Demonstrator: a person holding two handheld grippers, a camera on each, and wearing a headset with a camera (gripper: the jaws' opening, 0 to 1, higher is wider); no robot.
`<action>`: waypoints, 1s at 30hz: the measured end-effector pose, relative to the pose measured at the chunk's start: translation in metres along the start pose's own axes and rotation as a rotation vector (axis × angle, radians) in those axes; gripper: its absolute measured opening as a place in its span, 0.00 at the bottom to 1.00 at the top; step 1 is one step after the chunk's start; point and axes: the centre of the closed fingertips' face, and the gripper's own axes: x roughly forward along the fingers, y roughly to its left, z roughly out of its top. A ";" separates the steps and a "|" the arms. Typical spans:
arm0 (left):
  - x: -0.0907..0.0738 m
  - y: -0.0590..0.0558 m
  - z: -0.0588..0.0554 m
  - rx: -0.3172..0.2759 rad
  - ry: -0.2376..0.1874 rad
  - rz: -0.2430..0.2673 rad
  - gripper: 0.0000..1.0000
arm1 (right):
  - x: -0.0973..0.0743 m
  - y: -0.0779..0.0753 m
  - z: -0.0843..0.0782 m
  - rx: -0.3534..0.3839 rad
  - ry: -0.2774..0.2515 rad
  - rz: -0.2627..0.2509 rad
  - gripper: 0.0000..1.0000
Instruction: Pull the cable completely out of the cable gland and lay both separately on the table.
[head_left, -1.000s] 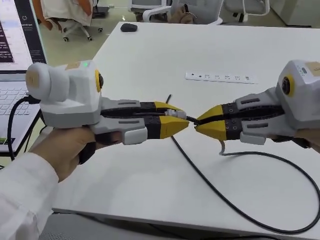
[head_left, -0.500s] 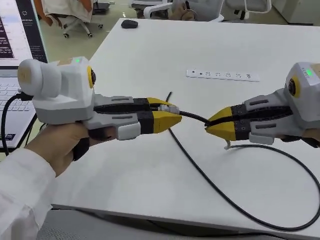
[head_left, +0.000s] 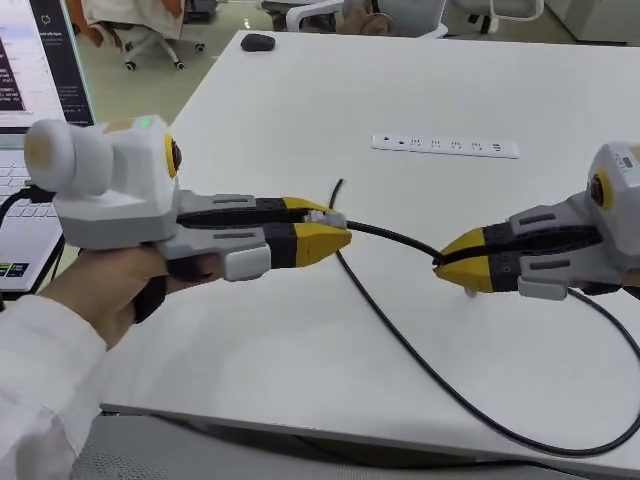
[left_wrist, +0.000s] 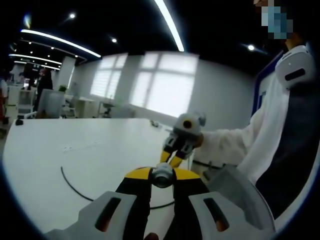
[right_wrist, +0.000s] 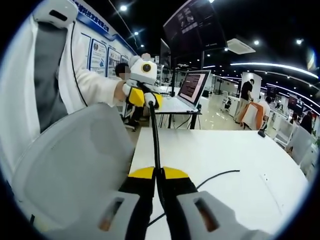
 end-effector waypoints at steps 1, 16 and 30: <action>-0.001 0.000 0.000 -0.002 -0.001 0.001 0.17 | 0.000 -0.001 -0.003 0.002 0.008 -0.006 0.03; -0.007 0.005 -0.012 -0.038 -0.018 0.037 0.17 | 0.006 -0.039 -0.085 0.058 0.209 -0.168 0.04; -0.007 0.012 -0.022 -0.070 -0.029 0.054 0.17 | 0.041 -0.054 -0.148 0.096 0.342 -0.187 0.05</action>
